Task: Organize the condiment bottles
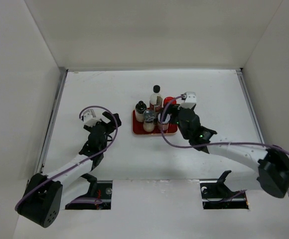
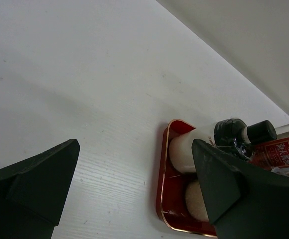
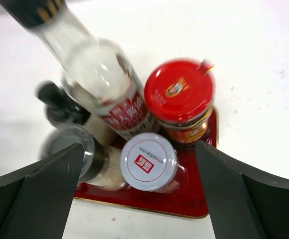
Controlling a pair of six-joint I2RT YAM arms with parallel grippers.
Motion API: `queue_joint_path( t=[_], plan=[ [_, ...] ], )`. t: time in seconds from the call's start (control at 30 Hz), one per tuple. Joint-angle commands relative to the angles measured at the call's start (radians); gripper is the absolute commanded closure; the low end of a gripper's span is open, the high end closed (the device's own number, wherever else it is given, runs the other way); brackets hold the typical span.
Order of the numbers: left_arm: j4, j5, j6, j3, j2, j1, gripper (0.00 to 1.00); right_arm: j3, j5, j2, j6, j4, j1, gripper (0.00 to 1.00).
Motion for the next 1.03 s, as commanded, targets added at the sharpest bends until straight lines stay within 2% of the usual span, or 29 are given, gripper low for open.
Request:
queue_joint_path(
  t=[0.0,0.17,0.33,0.57,0.83,1.0],
  plan=[
    [0.013,-0.002,0.01,0.06,0.01,-0.002,0.0,-0.064,0.085,-0.161,-0.001,0.048,-0.007,0.0],
    [-0.082,0.0,0.009,0.133,0.075,0.0,0.0,-0.221,0.188,-0.354,0.065,0.017,-0.135,0.0],
    [-0.329,-0.003,0.002,0.264,0.13,0.015,0.0,-0.338,0.171,-0.502,0.255,-0.061,-0.183,0.0],
    [-0.57,-0.039,-0.004,0.356,0.093,-0.025,0.0,-0.398,0.156,-0.507,0.3,-0.055,-0.182,0.0],
    [-0.636,-0.111,-0.005,0.365,-0.057,-0.104,0.0,-0.422,0.132,-0.505,0.305,0.003,-0.16,0.0],
    [-0.684,-0.164,-0.002,0.411,-0.045,-0.167,0.0,-0.425,0.122,-0.511,0.294,0.015,-0.148,0.0]
  ],
)
